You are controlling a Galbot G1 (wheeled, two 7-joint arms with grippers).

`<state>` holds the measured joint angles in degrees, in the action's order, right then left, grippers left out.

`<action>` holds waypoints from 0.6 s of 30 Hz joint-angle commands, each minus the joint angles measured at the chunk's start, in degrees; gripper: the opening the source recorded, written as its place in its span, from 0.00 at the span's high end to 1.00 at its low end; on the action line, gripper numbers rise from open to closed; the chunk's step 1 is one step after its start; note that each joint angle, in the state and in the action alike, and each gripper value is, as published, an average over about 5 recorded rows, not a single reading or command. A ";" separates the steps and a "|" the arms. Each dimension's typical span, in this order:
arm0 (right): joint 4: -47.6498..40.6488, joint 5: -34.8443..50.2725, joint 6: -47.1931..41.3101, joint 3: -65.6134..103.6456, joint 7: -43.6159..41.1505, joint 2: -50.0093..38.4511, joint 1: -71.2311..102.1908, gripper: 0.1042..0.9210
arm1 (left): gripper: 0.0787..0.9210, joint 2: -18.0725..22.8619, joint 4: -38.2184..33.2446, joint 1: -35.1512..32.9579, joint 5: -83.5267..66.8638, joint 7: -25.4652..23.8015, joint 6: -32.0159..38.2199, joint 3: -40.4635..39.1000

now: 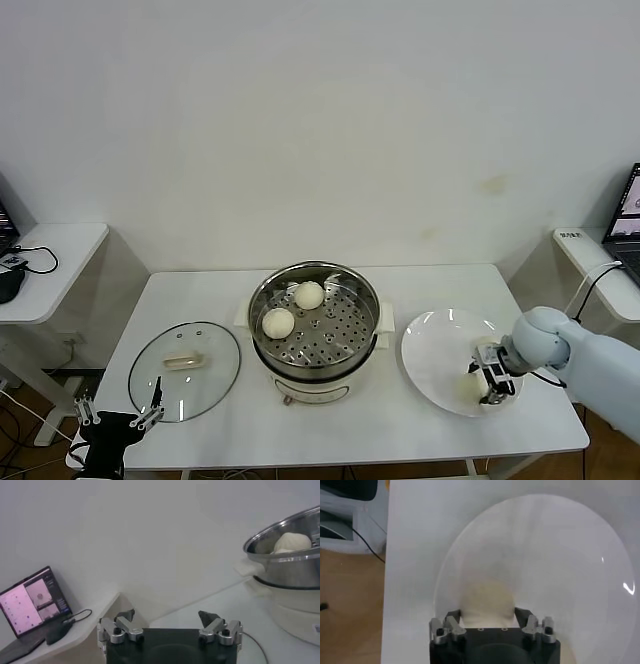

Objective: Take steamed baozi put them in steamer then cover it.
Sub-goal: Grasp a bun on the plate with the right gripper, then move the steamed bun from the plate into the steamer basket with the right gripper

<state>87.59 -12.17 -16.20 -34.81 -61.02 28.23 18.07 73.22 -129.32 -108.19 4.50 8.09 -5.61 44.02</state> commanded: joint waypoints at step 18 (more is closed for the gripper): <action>1.12 11.86 -0.80 -5.95 -4.31 -1.27 -30.49 0.39 | 0.12 -0.90 -0.41 0.46 -0.22 0.06 0.08 -0.40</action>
<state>88.60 -6.65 -16.80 -37.75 -64.63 26.81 4.10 72.52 -129.66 -107.83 4.31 8.13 -5.57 43.76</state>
